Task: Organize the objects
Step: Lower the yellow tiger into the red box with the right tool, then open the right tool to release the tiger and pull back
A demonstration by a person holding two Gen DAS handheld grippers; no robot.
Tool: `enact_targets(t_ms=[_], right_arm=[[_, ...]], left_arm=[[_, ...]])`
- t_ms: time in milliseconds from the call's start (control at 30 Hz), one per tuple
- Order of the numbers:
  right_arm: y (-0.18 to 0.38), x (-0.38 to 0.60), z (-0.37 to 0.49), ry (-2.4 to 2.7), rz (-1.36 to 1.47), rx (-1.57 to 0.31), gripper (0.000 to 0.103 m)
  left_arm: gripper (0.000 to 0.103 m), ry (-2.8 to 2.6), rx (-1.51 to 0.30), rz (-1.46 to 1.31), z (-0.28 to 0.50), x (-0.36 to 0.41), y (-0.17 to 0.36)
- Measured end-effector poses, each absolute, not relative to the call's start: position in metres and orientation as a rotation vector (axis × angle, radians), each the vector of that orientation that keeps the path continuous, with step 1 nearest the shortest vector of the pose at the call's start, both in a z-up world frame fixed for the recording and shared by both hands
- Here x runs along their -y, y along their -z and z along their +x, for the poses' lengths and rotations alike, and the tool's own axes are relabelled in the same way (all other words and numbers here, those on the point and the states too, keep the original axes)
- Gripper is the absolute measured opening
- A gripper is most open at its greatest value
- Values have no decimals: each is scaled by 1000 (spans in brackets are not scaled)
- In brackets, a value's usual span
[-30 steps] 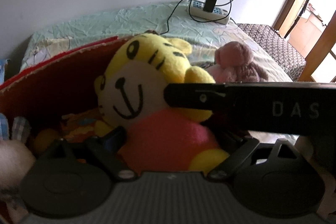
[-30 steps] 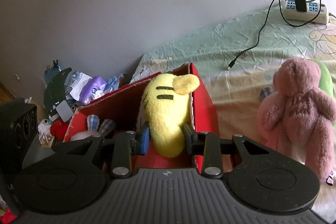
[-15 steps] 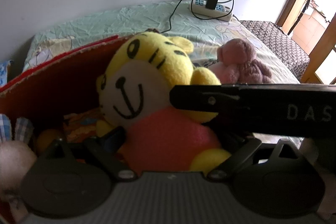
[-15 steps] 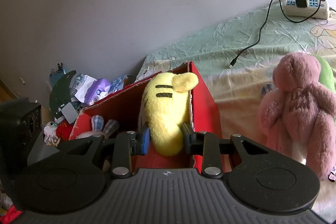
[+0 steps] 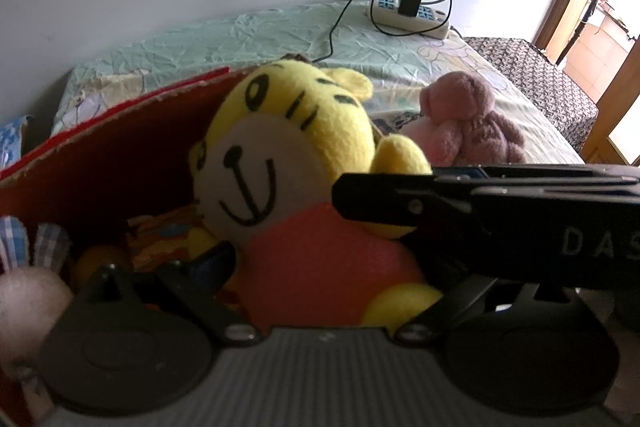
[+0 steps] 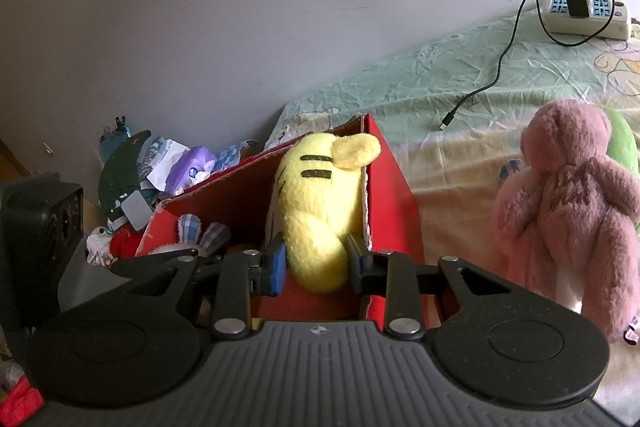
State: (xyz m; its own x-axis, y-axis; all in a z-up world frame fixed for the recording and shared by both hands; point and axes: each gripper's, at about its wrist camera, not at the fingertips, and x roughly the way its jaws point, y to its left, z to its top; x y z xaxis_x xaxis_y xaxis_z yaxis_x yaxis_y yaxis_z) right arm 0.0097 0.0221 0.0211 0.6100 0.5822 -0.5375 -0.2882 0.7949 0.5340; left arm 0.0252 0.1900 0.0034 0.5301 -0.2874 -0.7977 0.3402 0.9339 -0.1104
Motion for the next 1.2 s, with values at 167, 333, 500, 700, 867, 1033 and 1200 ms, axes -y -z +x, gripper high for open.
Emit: enact_targets(t_ms=[167, 333, 500, 700, 867, 1033, 1200], right_arm=[[-21, -22, 9, -528, 411, -752, 31], [-20, -24, 6, -533, 382, -724, 31], [-21, -27, 6, -531, 358, -725, 31], [-20, -27, 1, -542, 332, -700, 31], [-21, -24, 2, -545, 365, -717, 31], [-22, -19, -6, -551, 382, -704, 32], [-25, -10, -12, -560, 413, -696, 32]], left_arm=[[99, 368, -940, 66, 25, -190, -3], [99, 348, -937, 75, 24, -187, -4], [100, 333, -937, 87, 24, -186, -4], [101, 305, -926, 96, 21, -184, -4], [101, 300, -929, 105, 22, -183, -4], [101, 287, -921, 108, 20, -181, -4], [103, 259, -913, 114, 19, -180, -5]])
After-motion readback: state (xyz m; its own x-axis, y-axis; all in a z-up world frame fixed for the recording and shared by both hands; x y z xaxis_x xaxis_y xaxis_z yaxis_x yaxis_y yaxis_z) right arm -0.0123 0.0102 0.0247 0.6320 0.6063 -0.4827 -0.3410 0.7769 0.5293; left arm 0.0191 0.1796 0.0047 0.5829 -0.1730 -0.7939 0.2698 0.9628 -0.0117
